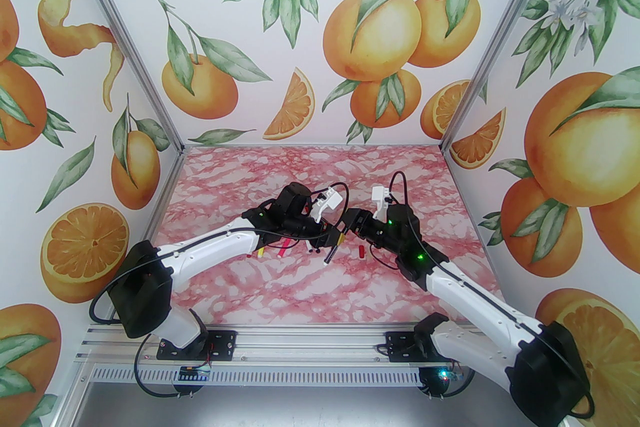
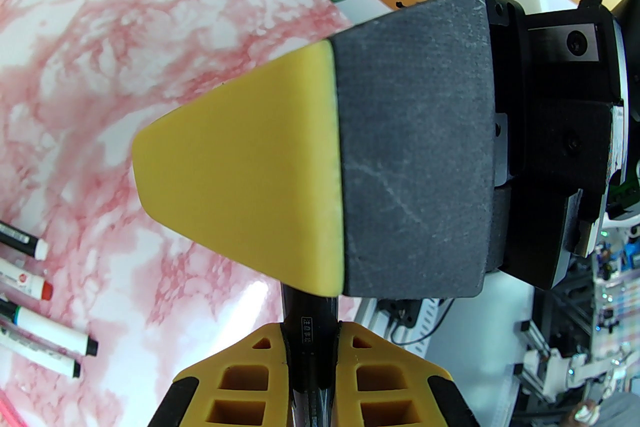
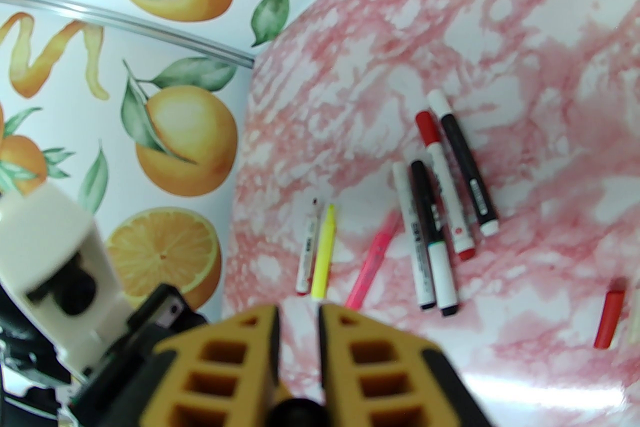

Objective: Open the pen caps

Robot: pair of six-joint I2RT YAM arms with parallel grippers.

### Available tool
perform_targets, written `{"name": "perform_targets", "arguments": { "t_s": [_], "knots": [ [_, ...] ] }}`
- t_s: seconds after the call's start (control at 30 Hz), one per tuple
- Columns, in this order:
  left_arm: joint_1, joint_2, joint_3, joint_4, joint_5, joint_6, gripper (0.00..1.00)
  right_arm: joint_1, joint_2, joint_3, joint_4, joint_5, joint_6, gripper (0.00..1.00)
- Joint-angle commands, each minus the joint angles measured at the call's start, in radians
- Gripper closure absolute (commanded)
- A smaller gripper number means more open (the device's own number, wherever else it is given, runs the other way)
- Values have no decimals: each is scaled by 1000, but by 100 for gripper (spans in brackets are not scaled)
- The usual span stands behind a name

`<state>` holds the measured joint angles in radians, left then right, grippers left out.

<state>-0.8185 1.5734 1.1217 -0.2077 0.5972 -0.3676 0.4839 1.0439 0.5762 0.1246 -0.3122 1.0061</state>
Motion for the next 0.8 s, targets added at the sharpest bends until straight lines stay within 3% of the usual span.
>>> {"name": "perform_targets", "arguments": {
  "t_s": [0.0,0.2,0.37,0.6,0.77],
  "knots": [
    [-5,8,36,27,8,0,87,10,7,31,1,8,-6,83],
    [-10,4,0,96,33,-40,73,10,-18,36,-3,35,8,85],
    [-16,1,-29,152,41,-72,70,9,-33,36,1,38,19,85],
    [-29,5,-42,191,46,-85,73,9,-47,12,31,50,43,85],
    [-34,-2,-42,161,24,-60,85,9,-52,7,22,66,42,85]
  ]
}}
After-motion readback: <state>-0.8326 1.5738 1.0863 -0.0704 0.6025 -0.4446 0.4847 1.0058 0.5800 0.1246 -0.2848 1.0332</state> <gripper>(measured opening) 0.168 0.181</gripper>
